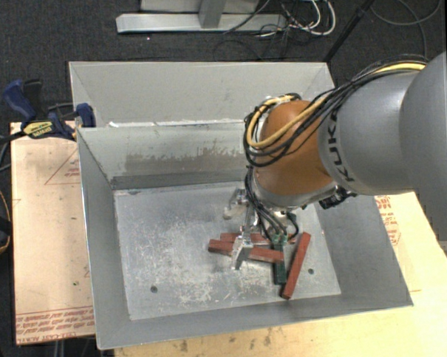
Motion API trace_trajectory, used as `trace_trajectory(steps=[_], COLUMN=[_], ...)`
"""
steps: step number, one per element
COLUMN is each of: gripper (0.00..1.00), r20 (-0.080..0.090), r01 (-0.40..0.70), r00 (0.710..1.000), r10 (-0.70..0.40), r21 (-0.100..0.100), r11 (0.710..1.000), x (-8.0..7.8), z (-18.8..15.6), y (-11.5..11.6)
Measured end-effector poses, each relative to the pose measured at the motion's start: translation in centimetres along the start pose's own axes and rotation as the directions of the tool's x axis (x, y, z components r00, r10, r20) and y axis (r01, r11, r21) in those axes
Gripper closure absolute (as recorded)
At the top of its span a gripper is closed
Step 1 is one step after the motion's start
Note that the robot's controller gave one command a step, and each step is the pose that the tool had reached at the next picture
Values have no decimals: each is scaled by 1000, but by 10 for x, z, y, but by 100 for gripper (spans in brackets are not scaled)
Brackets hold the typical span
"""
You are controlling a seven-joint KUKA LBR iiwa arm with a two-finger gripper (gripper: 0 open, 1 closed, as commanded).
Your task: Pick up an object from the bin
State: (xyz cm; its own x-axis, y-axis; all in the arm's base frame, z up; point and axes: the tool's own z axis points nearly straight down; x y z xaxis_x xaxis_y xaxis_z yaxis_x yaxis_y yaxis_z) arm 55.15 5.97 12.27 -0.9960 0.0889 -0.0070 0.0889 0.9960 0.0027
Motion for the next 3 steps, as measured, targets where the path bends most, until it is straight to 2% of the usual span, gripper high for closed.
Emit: trace_trajectory(steps=[1, 2, 3], gripper=[100, 100, 100], r20=[19, 19, -1], r01=[-186, -186, -147], r00=[982, 982, 989], r10=[186, 186, 147], r21=[-7, -7, 1], r11=[983, 983, 989], x=[20, 20, 4], z=[44, 44, -150], y=[1, 1, 7])
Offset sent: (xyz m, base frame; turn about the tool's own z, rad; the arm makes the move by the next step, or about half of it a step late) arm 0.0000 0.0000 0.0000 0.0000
